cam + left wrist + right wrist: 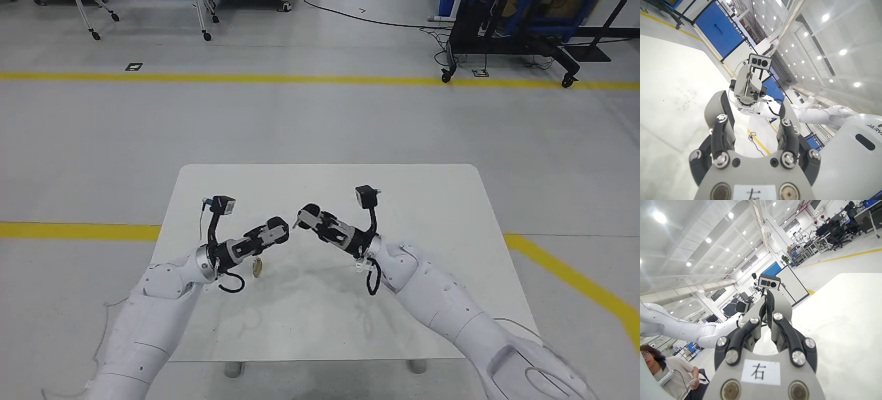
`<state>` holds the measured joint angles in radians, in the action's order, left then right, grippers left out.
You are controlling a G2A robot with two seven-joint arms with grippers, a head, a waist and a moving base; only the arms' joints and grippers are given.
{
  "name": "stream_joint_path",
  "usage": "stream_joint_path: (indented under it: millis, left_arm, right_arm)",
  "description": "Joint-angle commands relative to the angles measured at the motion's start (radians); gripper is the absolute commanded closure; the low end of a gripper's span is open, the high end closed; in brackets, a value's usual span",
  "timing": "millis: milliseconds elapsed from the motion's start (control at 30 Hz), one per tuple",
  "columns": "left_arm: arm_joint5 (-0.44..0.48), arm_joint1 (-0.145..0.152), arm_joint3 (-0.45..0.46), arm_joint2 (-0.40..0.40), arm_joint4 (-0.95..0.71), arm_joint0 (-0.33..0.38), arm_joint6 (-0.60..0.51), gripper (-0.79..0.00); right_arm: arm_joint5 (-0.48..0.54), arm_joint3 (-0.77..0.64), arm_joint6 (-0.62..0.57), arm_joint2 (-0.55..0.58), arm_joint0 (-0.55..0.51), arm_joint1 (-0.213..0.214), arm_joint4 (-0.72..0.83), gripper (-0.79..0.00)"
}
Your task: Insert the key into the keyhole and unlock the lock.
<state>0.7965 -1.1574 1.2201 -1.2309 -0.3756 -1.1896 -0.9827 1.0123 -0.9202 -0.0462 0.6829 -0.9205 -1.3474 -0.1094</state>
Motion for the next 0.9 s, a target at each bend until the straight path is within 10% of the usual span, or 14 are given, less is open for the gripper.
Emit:
stream_joint_path:
  millis: [0,867]
  left_arm:
    - [-0.001,0.0,-0.007,0.002,0.02,0.001,0.021,-0.351]
    - [-0.022,0.006,0.007,0.03,0.083,-0.004,0.098,-0.12]
  right_arm:
    - [0.0,0.005,0.0,-0.008,0.004,-0.005,-0.008,0.0]
    - [0.0,0.031,-0.082,-0.003,0.022,-0.025,0.058,0.0]
